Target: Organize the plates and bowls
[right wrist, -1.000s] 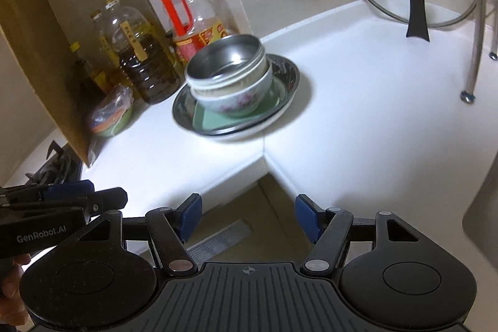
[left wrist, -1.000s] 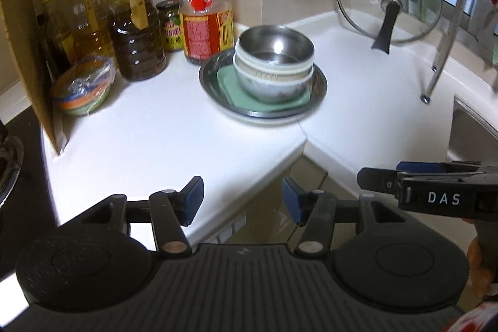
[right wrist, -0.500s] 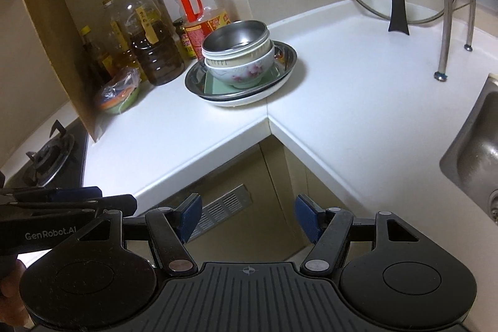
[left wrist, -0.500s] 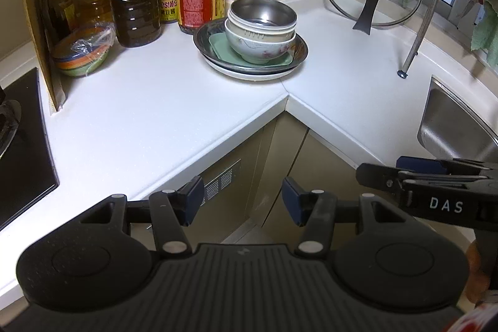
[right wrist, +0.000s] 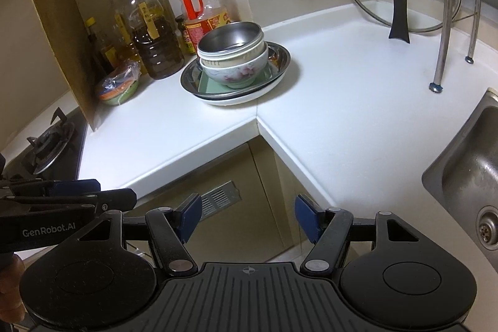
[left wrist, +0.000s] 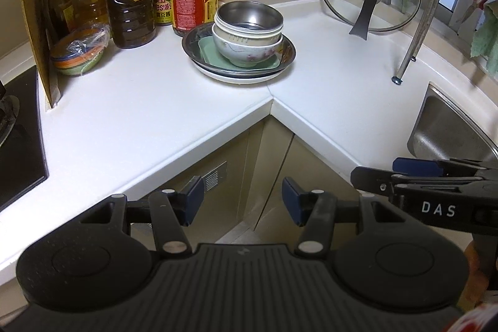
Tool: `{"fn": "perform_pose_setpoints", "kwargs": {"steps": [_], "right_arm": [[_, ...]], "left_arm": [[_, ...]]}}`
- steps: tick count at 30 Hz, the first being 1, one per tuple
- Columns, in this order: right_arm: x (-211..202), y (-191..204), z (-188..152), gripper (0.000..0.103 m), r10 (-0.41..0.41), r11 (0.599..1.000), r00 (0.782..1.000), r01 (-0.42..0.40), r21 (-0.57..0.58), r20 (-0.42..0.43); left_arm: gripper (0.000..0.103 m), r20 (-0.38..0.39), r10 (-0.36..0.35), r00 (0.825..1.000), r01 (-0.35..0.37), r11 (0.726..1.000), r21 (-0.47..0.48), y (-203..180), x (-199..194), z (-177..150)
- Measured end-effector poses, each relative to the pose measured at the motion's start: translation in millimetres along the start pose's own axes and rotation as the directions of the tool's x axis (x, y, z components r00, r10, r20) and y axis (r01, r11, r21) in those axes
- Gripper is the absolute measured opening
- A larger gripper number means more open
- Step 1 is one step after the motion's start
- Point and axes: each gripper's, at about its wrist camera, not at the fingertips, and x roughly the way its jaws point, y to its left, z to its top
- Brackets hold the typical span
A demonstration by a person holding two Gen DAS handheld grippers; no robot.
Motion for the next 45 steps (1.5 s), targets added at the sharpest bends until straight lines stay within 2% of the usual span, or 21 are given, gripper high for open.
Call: {"fn": "perform_pose_setpoints", "kwargs": {"steps": [10,45], "right_arm": [[1,-8,4,0.066,0.008,1.0,1.0,-0.008,-0.002,0.002],[9,-9,9,0.066,0.004,1.0,1.0,-0.004,0.003,-0.011]], "left_arm": [[0.053,0.005,0.01,1.0,-0.01,1.0,0.001,-9,4,5],[0.053,0.001,0.003,1.0,-0.003,1.0,0.002,-6,11,11]]}}
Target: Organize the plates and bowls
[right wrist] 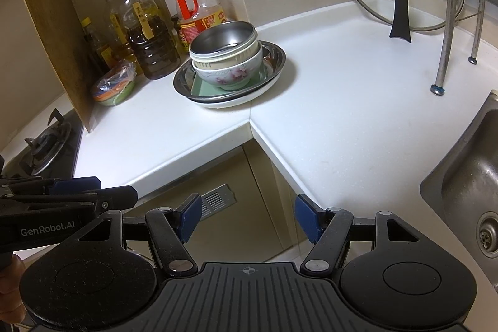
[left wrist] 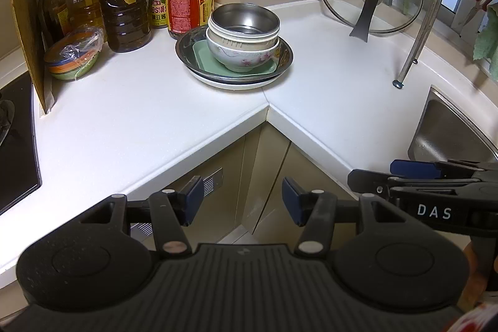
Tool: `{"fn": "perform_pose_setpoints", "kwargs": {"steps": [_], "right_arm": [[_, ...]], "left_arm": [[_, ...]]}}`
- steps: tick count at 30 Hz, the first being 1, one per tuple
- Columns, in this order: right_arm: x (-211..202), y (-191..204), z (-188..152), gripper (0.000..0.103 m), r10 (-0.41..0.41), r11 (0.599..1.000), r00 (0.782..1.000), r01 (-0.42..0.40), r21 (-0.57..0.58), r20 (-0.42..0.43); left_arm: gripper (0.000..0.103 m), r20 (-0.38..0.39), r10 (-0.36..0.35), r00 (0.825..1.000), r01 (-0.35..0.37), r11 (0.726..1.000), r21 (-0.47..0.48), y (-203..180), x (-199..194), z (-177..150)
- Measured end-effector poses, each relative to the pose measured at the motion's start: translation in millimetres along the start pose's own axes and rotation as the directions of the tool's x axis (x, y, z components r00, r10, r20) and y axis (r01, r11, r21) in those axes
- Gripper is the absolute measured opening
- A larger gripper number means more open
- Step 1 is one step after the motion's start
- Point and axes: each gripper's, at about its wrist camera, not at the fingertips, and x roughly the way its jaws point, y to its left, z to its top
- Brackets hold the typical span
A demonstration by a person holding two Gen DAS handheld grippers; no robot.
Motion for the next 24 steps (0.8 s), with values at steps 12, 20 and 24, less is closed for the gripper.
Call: {"fn": "perform_pose_setpoints", "kwargs": {"steps": [12,20,24], "right_arm": [[-0.2,1.0,0.0,0.066,0.0,1.0,1.0,0.0,0.0,0.0],[-0.4,2.6,-0.5,0.066,-0.001,1.0,1.0,0.001,-0.001,0.0],[-0.5,3.1,-0.6,0.066,-0.002,1.0,1.0,0.002,0.0,0.002]], "left_arm": [[0.053,0.001,0.0,1.0,0.0,1.0,0.0,1.0,-0.6,-0.2],[0.053,0.002,-0.001,1.0,0.001,1.0,0.0,1.9,-1.6,-0.8],[0.053,0.003,-0.002,1.0,0.002,1.0,0.001,2.6,-2.5,-0.6]]}}
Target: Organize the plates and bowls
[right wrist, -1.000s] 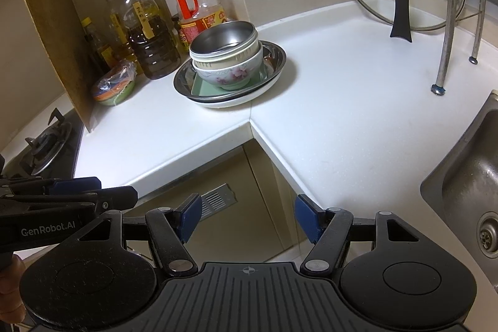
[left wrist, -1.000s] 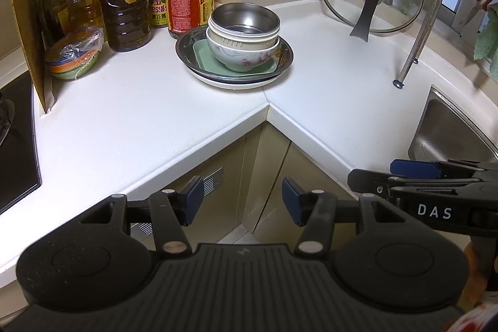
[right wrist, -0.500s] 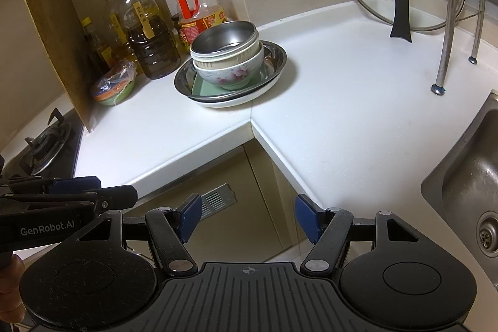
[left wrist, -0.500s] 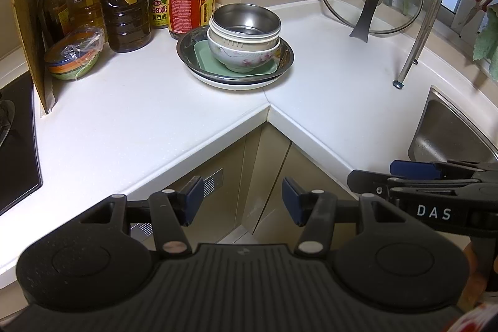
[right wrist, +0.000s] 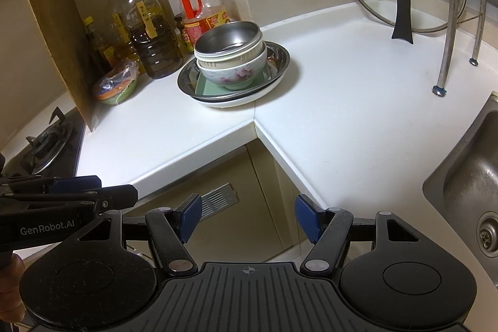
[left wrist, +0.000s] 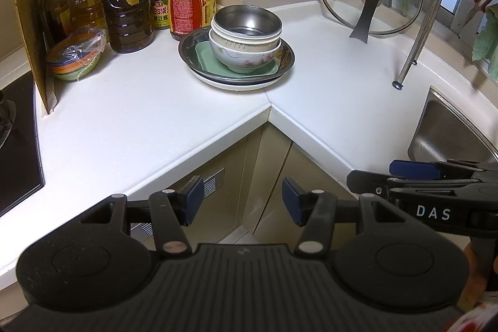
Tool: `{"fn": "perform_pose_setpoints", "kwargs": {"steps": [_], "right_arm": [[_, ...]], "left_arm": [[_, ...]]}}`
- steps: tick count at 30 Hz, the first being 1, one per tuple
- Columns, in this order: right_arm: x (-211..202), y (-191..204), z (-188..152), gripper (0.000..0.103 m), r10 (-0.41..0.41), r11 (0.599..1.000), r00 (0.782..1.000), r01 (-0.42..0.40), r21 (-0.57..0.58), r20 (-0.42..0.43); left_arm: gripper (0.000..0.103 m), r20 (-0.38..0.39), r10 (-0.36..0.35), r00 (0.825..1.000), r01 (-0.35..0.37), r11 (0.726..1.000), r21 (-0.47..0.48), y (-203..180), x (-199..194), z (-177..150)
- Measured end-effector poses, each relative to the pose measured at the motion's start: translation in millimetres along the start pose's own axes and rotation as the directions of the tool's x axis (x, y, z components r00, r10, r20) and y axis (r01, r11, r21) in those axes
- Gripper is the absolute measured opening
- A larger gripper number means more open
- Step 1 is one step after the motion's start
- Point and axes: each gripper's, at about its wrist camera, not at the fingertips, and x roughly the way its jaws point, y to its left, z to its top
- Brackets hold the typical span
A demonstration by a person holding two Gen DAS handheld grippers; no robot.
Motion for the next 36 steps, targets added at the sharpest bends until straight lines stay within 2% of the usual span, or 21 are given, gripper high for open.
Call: {"fn": "perform_pose_setpoints", "kwargs": {"steps": [36], "right_arm": [[-3.3,3.4,1.1,0.066,-0.007,1.0,1.0,0.007,0.002,0.004]], "left_arm": [[0.053,0.006,-0.015,1.0,0.015,1.0,0.011,4.9,-5.3,0.9]]}}
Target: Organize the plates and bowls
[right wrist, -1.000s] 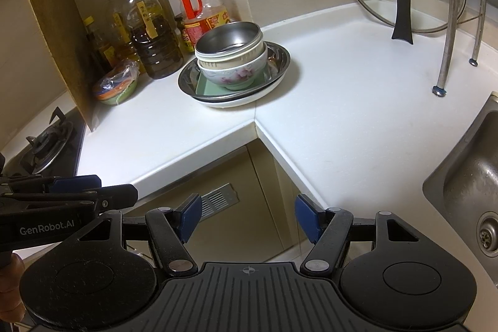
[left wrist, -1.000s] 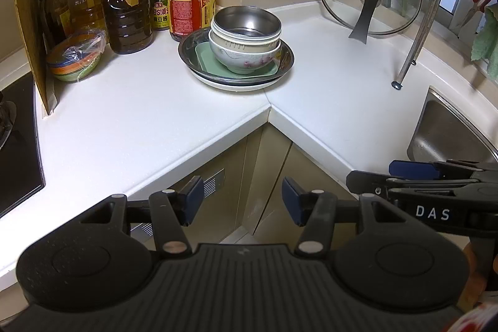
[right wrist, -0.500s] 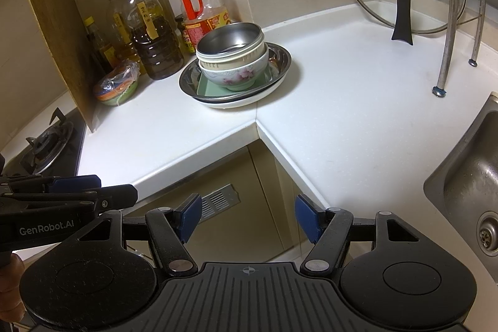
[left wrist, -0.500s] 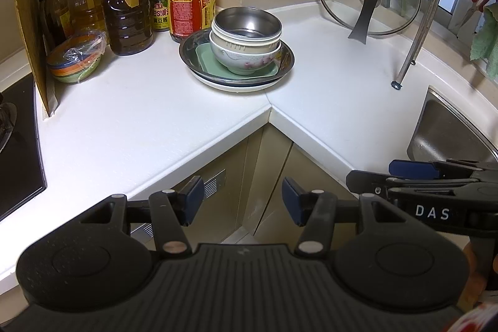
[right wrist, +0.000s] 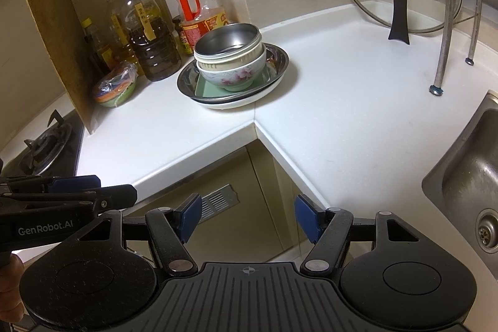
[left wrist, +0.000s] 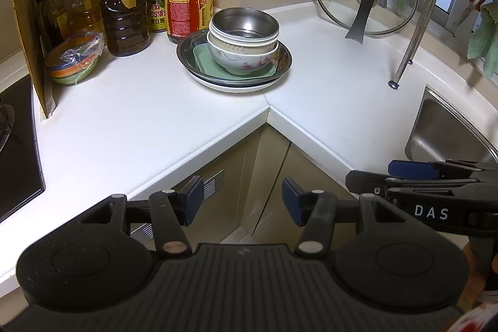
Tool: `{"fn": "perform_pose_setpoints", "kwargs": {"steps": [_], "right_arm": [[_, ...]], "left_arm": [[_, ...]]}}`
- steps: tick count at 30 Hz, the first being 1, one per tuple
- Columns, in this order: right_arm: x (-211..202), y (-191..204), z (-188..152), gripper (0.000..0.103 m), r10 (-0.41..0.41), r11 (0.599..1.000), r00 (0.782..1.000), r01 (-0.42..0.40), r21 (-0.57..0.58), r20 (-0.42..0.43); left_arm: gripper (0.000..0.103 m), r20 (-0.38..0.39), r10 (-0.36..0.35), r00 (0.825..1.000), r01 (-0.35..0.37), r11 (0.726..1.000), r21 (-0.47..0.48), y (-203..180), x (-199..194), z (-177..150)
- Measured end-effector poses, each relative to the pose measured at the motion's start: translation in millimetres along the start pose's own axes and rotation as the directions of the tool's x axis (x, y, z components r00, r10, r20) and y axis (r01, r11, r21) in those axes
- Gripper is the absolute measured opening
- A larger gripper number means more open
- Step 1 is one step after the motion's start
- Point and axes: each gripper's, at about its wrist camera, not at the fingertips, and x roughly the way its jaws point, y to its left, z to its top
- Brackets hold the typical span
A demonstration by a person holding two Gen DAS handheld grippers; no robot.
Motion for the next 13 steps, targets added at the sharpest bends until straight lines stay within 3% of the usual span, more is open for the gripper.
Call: {"fn": "perform_pose_setpoints", "kwargs": {"steps": [13], "right_arm": [[-0.9,-1.8,-1.3,0.066,0.0,1.0,1.0,0.0,0.001,0.003]], "left_arm": [[0.053,-0.003,-0.007,1.0,0.007,1.0,0.002,1.7,-0.8,-1.0]]}}
